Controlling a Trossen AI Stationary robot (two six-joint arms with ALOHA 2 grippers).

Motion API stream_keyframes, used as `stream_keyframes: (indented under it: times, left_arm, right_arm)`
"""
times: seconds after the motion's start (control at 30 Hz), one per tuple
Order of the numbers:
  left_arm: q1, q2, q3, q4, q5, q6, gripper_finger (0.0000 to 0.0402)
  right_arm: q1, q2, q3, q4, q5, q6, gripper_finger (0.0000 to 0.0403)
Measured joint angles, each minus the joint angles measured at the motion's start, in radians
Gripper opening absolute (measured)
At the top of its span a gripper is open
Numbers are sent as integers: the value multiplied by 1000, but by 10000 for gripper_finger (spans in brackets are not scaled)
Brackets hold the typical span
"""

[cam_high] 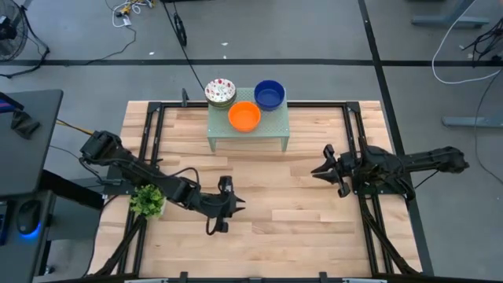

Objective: Pick & Place Mini bowls
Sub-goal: Return to Home Position

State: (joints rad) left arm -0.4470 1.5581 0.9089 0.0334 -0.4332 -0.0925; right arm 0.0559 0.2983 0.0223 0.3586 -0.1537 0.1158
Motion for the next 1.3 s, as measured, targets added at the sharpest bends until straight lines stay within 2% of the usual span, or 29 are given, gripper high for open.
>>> stream_keyframes:
  times: [0.13,0.33,0.43,0.57,0.73,0.87,1.13,1.3]
  left_arm:
    - [25,0,0,-9,5,17,64]
    - [88,-1,0,-16,76,56,21]
    - [131,-29,-1,-34,135,75,6]
    - [184,-112,-31,-44,170,101,11]
    - [261,-335,-195,5,170,78,11]
    - [298,-555,-350,73,167,46,4]
    - [312,-950,-569,136,172,36,13]
    - [355,-1158,-663,129,283,33,4]
  right_arm:
    - [-27,-103,0,-163,1,-27,10]
    - [-49,-295,10,-369,0,-51,8]
    - [-51,-298,63,-460,-1,-79,3]
    - [-50,-299,75,-533,-8,-91,5]
    - [-46,-299,54,-481,-18,-67,2]
    - [-46,-299,-9,-320,-21,-68,2]
    - [-46,-290,-6,-323,15,-75,9]
    - [-46,-290,-6,-323,16,-76,12]
